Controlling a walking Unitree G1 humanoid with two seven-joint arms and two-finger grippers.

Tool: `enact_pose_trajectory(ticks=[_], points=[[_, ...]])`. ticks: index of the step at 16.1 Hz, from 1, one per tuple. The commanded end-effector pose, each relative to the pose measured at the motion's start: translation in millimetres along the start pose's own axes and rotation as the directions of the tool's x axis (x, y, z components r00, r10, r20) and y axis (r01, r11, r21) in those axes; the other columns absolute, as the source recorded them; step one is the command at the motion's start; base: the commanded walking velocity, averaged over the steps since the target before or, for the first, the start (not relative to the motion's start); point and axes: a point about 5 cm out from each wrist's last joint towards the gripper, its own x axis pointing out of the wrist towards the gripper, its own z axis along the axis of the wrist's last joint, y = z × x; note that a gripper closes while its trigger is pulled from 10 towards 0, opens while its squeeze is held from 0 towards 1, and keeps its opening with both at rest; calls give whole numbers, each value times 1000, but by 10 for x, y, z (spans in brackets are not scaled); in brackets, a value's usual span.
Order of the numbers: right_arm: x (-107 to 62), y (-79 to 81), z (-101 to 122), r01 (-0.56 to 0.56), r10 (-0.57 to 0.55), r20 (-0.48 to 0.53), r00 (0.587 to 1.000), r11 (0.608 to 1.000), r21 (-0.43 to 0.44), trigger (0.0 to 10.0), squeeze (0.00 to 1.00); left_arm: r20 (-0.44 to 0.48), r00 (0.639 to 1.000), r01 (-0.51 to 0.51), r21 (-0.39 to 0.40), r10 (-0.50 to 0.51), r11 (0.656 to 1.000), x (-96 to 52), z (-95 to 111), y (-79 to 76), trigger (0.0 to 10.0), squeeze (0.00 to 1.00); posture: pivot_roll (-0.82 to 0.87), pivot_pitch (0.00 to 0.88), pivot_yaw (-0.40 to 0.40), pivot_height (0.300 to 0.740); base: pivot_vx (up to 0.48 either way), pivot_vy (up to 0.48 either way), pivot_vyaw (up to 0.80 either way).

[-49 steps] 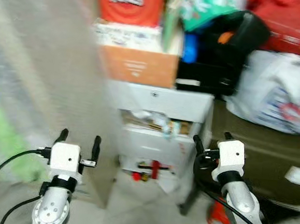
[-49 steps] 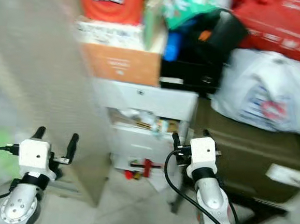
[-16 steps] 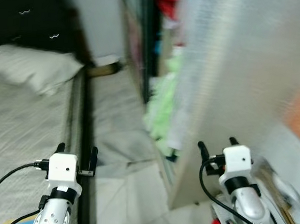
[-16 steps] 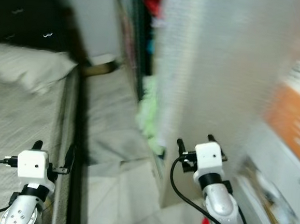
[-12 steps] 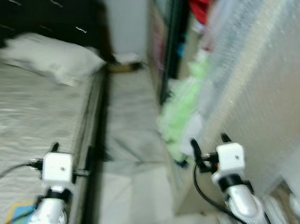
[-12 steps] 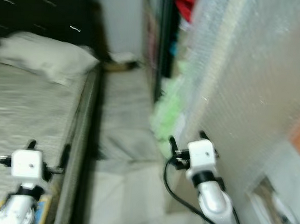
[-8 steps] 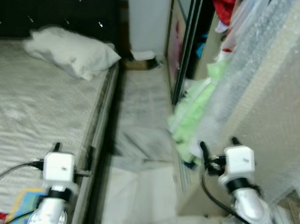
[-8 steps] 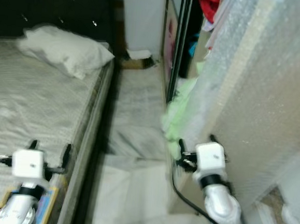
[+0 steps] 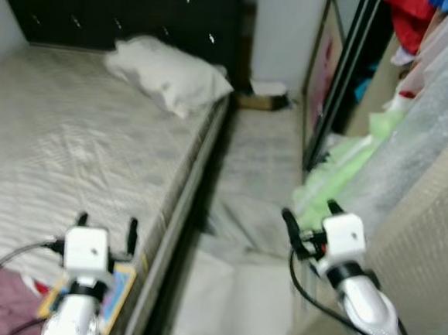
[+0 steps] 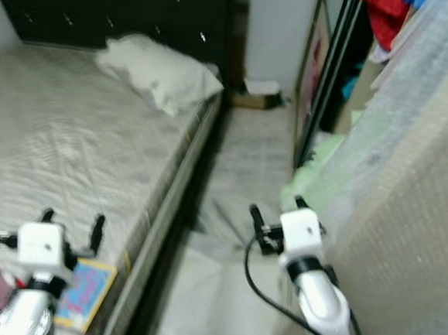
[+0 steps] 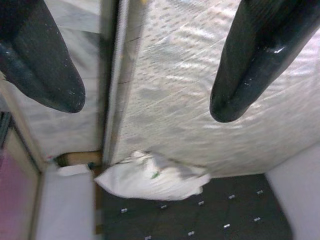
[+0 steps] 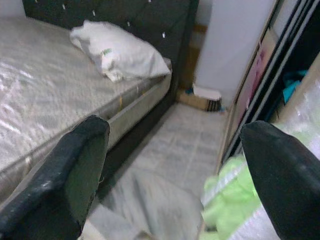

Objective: Clean up the room

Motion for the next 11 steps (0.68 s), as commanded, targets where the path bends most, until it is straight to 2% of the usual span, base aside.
enact_pose_trajectory(ticks=[1,5,9,11], points=[[25,25,65,-19,19,24,1000,1000,1,10000,0,2,1000,-9,10,9,1000,4,12,33,10000,0,-27,0,19,740,0,0,800],[116,113,102,-71,70,49,996,997,24,10000,0,11,1000,-11,8,10,1000,51,36,21,10000,0,-28,0,23,740,0,0,800],[317,203,203,-105,100,100,990,993,46,10000,0,35,999,-14,-3,14,1000,166,85,13,10000,0,-24,0,28,740,0,0,800],[356,236,232,-122,116,116,986,992,42,10000,0,45,999,-20,1,20,1000,196,100,21,10000,0,-20,0,27,740,0,0,800]])
